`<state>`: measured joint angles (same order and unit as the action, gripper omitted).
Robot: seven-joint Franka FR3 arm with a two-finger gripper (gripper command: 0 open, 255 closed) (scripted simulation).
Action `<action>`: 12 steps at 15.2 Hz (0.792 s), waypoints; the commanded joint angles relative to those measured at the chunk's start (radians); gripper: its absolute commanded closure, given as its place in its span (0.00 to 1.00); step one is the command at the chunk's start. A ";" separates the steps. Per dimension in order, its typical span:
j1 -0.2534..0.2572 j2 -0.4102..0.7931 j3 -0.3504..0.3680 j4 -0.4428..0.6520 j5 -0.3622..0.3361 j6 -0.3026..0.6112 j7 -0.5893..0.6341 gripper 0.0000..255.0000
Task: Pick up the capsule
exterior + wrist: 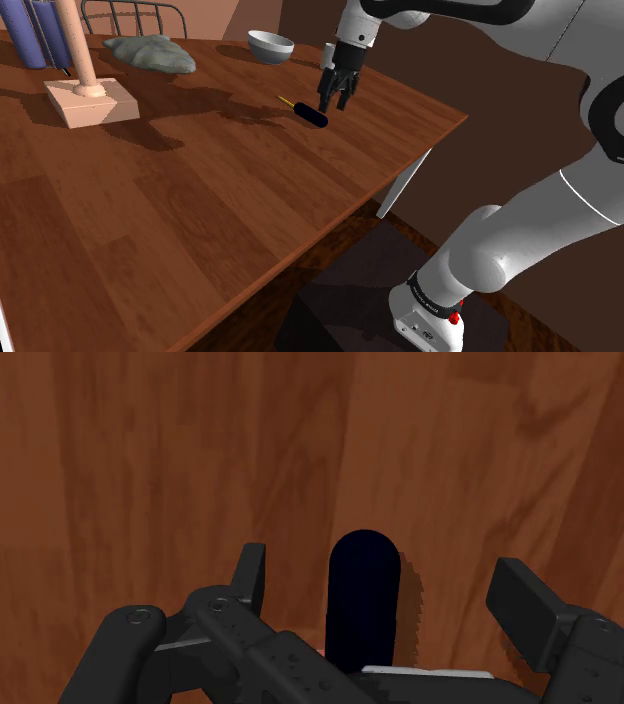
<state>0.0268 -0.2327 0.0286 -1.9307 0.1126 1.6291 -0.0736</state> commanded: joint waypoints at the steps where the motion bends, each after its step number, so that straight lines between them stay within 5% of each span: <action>1: 0.005 0.069 0.002 0.075 0.005 0.006 -0.016 0.00; 4: 0.010 0.143 0.005 0.164 0.010 0.004 -0.031 0.00; 12: 0.011 0.136 0.006 0.054 0.012 0.107 -0.042 0.00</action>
<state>0.0387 -0.0961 0.0361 -1.8673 0.1249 1.7269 -0.1118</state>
